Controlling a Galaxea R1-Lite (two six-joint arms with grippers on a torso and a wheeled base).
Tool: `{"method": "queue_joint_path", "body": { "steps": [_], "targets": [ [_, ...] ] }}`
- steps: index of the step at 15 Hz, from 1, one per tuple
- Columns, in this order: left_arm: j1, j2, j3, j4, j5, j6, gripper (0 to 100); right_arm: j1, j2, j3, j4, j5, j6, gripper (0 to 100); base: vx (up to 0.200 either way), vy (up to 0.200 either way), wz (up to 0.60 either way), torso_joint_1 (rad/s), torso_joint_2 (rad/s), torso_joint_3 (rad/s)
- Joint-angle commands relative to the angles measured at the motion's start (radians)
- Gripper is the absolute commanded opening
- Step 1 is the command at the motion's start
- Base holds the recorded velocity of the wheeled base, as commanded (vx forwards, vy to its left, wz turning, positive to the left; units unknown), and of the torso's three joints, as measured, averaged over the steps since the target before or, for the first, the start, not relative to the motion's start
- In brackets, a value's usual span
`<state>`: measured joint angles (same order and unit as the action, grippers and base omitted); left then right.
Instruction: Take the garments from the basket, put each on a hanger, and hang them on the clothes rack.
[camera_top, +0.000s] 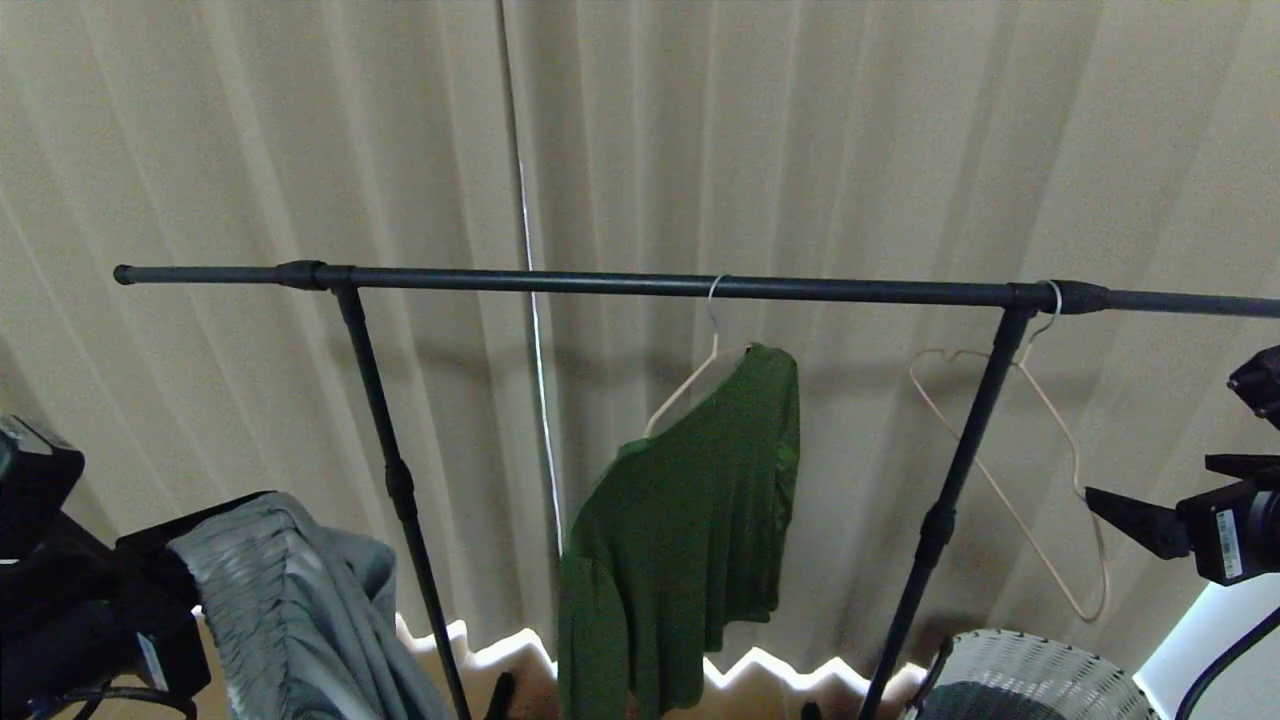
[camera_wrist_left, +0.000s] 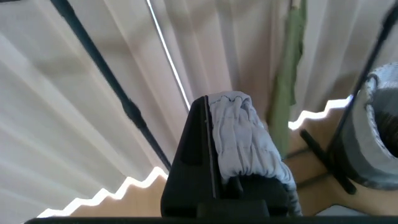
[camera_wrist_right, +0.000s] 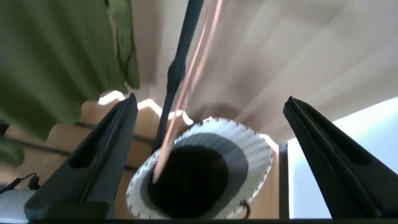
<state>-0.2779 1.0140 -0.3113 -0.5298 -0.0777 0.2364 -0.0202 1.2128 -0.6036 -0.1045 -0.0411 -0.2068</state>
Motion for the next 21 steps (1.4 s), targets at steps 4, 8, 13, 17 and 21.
{"method": "queue_joint_path", "body": {
  "steps": [4, 8, 13, 17, 21],
  "targets": [
    [0.003, 0.017, 0.041, -0.058, -0.001, 0.004, 0, 0.023, 0.143, -0.056, -0.006, -0.028, 0.041, 100, 0.000, 0.000, 0.00, 0.000, 0.00, 0.000],
    [0.003, 0.015, 0.041, -0.058, -0.001, 0.004, 0, 0.032, 0.240, -0.070, -0.011, -0.051, 0.144, 100, 0.000, 0.000, 0.00, 0.000, 0.00, 0.000],
    [0.006, 0.011, 0.043, -0.058, -0.001, 0.004, 0, 0.066, 0.326, -0.091, -0.063, -0.088, 0.239, 100, 0.000, 0.000, 0.00, 0.000, 0.00, 0.000],
    [0.006, 0.000, 0.043, -0.058, -0.001, 0.003, 0, 0.069, 0.343, -0.093, -0.069, -0.088, 0.241, 100, 0.000, 0.000, 0.00, 0.000, 0.00, 0.000],
    [0.006, -0.008, 0.047, -0.058, -0.002, 0.004, 0, 0.068, 0.358, -0.097, -0.098, -0.094, 0.247, 0, 0.000, 0.000, 0.00, 0.000, 0.00, 0.000]
  ]
}}
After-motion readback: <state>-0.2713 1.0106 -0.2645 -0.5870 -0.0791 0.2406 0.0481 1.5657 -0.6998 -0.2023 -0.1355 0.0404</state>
